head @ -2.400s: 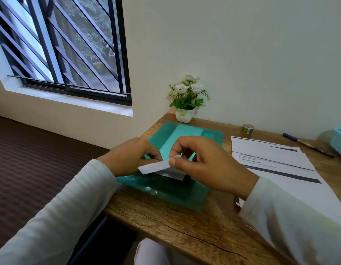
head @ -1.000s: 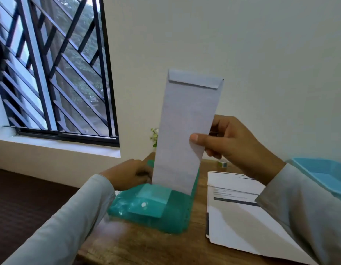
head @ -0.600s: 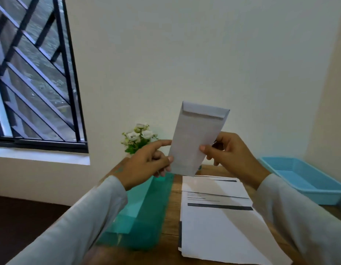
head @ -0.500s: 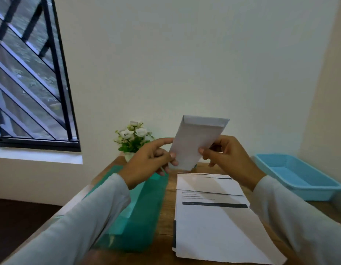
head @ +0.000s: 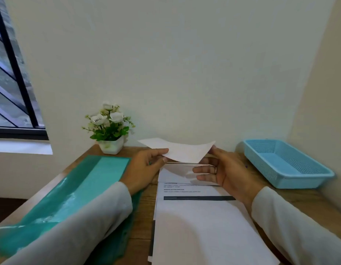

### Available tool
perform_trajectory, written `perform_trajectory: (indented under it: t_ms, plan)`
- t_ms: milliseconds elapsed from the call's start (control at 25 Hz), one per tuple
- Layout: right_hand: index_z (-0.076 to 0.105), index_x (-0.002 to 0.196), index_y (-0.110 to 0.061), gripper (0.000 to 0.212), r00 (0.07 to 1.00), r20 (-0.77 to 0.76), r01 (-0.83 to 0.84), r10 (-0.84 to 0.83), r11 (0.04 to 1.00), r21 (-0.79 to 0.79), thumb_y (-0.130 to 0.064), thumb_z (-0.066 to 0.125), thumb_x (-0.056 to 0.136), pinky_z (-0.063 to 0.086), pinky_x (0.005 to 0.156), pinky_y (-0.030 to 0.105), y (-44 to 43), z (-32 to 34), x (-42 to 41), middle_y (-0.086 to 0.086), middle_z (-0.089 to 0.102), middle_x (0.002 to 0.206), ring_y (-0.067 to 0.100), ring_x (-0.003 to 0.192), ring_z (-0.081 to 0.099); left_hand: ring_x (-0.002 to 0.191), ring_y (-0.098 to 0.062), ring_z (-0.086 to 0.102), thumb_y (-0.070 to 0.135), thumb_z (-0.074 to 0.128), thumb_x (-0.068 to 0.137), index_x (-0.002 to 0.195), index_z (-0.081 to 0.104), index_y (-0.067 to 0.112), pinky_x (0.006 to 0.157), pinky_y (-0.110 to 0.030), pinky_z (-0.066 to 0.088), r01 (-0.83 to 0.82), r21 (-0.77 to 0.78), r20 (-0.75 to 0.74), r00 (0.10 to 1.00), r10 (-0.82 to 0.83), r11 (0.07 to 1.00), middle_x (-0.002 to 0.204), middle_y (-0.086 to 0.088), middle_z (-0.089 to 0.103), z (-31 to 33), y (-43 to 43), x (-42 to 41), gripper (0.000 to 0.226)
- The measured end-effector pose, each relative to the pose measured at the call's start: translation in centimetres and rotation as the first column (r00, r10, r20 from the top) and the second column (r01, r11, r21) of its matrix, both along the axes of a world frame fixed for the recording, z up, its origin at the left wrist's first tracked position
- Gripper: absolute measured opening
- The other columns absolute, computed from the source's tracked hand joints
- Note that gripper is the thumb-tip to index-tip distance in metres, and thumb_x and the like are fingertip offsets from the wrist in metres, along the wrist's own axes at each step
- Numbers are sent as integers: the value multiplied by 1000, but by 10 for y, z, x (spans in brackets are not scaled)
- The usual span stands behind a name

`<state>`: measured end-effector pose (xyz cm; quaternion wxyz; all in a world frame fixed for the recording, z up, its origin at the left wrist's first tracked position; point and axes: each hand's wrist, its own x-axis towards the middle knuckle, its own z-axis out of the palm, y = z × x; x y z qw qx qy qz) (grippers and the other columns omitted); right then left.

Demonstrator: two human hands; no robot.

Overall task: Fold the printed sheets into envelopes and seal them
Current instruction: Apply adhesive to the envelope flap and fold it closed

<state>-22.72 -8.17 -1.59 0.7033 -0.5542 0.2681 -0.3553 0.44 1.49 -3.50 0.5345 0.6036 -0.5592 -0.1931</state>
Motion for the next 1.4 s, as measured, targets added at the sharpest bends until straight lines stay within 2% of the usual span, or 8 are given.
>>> perform_trajectory:
  t_ms: [120, 360, 520, 720, 880, 1000, 1160, 1400]
  plan:
    - [63, 128, -7, 49, 998, 70, -4, 0, 998, 55, -44, 54, 97, 64, 68, 41, -4, -12, 3, 17, 71, 99, 30, 83, 74, 110, 0, 62, 31, 62, 96, 132, 63, 30, 88, -13, 52, -87, 6, 164, 983, 84, 996, 121, 14, 67, -8, -4, 7, 36]
    - [56, 138, -17, 53, 989, 144, 38, -39, 999, 9, -13, 71, 87, 64, 73, 44, -5, -29, 1, 19, 74, 112, 32, 88, 73, 102, 9, 55, 24, 60, 98, 131, 64, 28, 73, 4, 41, -129, 48, 207, 971, 116, 991, 118, 16, 64, -15, -3, 10, 33]
    - [58, 136, -15, 49, 991, 131, 15, -17, 1000, 19, -10, 70, 89, 64, 74, 43, -4, -31, 2, 20, 74, 114, 29, 88, 73, 109, -3, 58, 29, 59, 98, 133, 61, 30, 76, -2, 45, -144, 84, 249, 961, 119, 986, 122, 15, 63, -19, -3, 14, 34]
    - [63, 130, -12, 41, 995, 83, 59, -59, 998, 1, -5, 70, 90, 64, 72, 42, -7, -33, 1, 20, 74, 104, 27, 82, 71, 114, -6, 54, 31, 59, 98, 133, 60, 33, 97, -21, 44, -174, 99, 337, 932, 132, 980, 120, 13, 63, -21, -2, 15, 35]
    - [64, 128, -15, 35, 990, -48, 129, -133, 988, -86, -5, 68, 94, 63, 68, 43, -5, -35, 1, 22, 75, 105, 30, 79, 73, 105, -15, 49, 32, 52, 100, 122, 64, 38, 94, -40, 45, -286, 30, 565, 796, 220, 958, 101, 9, 51, -22, -3, 15, 26]
    - [62, 126, -15, 32, 984, -105, 130, -145, 983, -132, -5, 68, 95, 59, 50, 34, 3, -32, 5, 21, 76, 97, 30, 67, 71, 113, -9, 47, 45, 44, 100, 123, 60, 37, 99, -35, 44, -128, -16, 557, 823, 115, 992, 118, 11, 53, -15, 4, -4, 30]
    - [61, 125, -21, 29, 985, -133, 101, -111, 992, -81, -13, 66, 98, 58, 49, 32, 11, -29, 10, 17, 78, 95, 26, 63, 71, 112, -2, 52, 72, 46, 86, 135, 49, 36, 96, -23, 48, 22, 154, 629, 768, -115, 988, 131, 17, 57, -14, 11, -38, 61]
    - [60, 131, -26, 30, 982, -178, 51, -62, 997, -64, -20, 60, 102, 56, 48, 31, 8, -27, 10, 13, 76, 102, 32, 72, 74, 109, -10, 61, 63, 52, 90, 138, 49, 35, 92, -23, 53, -69, 84, 723, 691, -13, 994, 130, 12, 64, -19, 9, -40, 55]
